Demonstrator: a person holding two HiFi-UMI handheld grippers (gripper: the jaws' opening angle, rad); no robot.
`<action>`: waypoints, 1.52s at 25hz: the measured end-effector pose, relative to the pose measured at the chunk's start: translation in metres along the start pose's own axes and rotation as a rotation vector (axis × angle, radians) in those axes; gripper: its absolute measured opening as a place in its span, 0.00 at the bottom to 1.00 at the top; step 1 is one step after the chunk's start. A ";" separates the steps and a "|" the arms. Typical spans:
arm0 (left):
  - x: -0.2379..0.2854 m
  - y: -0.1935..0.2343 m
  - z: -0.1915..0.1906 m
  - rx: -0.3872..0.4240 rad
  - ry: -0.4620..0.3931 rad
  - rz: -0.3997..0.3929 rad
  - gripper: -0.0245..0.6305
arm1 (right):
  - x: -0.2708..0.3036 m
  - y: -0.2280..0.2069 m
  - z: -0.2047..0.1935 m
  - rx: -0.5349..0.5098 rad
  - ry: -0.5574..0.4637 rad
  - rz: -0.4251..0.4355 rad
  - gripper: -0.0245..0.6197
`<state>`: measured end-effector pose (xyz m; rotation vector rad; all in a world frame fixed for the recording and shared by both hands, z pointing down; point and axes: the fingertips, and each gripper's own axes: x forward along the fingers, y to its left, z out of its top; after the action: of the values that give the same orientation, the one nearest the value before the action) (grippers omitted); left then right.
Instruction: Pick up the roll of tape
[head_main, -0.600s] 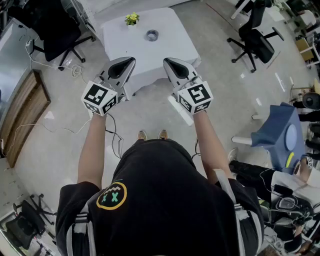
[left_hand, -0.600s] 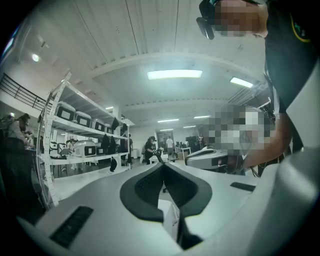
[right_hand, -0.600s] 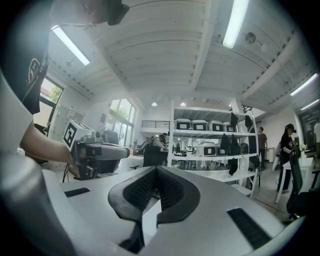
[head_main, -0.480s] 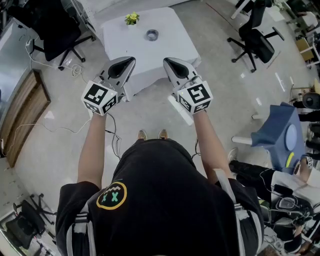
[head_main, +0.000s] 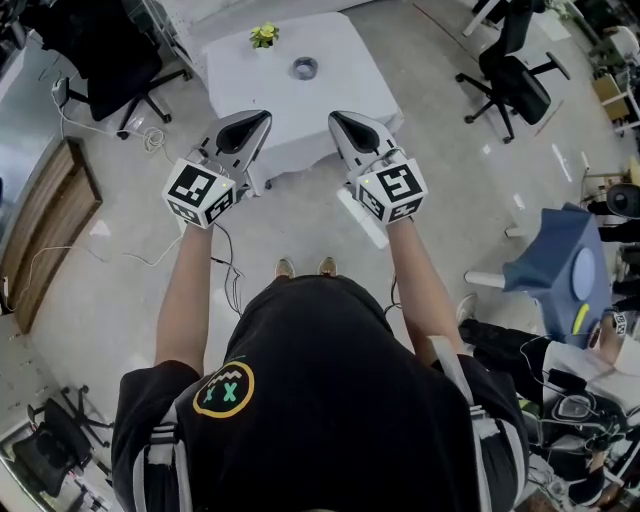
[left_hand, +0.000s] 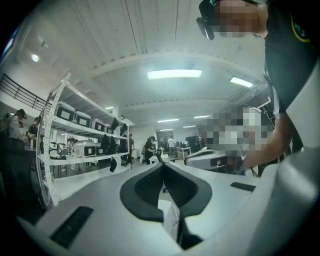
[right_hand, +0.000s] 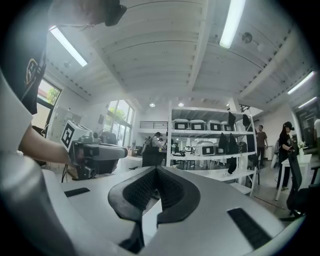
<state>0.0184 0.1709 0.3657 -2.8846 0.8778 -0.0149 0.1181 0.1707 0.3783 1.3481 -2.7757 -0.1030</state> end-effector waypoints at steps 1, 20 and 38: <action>0.001 0.000 0.000 -0.001 0.000 -0.001 0.07 | 0.000 -0.001 -0.001 0.001 0.002 0.001 0.07; 0.000 0.001 0.000 0.000 -0.003 -0.007 0.07 | 0.003 0.002 -0.005 0.013 0.011 0.004 0.16; 0.002 -0.002 0.001 -0.002 -0.002 -0.019 0.07 | 0.005 0.012 -0.007 0.043 0.023 0.071 0.85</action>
<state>0.0211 0.1721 0.3649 -2.8943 0.8505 -0.0126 0.1061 0.1740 0.3860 1.2502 -2.8185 -0.0248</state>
